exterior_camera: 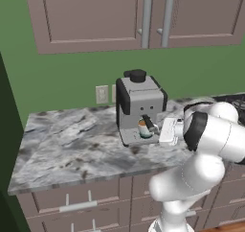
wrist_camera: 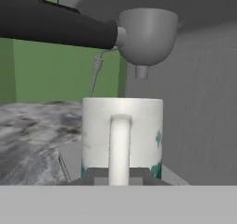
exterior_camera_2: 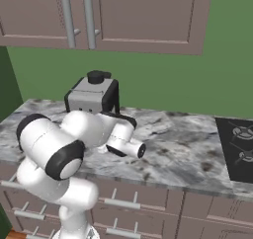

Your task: Pick up the brewed coffee from the coffee machine and place it next to the breakfast plate on the dining counter.

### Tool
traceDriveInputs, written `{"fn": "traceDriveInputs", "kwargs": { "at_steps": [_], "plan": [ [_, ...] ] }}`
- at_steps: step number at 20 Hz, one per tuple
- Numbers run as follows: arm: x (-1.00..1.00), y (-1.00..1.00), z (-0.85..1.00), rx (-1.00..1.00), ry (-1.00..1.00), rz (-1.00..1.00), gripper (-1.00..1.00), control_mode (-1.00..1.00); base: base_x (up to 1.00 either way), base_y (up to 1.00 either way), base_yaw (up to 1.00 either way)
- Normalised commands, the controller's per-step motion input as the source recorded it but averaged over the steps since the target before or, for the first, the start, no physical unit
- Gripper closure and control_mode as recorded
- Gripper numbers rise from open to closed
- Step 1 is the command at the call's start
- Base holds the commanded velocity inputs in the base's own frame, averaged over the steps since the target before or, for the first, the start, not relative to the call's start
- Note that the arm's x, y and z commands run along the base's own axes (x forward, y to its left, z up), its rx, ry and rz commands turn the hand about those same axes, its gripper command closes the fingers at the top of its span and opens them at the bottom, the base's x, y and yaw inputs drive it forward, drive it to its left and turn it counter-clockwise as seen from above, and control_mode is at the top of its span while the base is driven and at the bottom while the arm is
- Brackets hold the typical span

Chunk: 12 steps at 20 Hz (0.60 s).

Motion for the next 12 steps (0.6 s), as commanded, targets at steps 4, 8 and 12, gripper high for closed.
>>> {"fn": "traceDriveInputs", "kwargs": {
  "at_steps": [4, 8, 12],
  "plan": [
    [-0.65, -0.75, 0.04, 0.02, 0.00, 0.00, 1.00, -1.00, 0.00, 0.00, 0.00],
    [-0.67, -0.67, 0.56, 0.10, -0.01, 0.00, 1.00, -1.00, 0.00, 0.00, 0.00],
    [-0.56, -0.39, 0.98, 0.16, -0.03, 0.08, 1.00, -1.00, 0.00, 0.00, 0.00]
  ]
}}
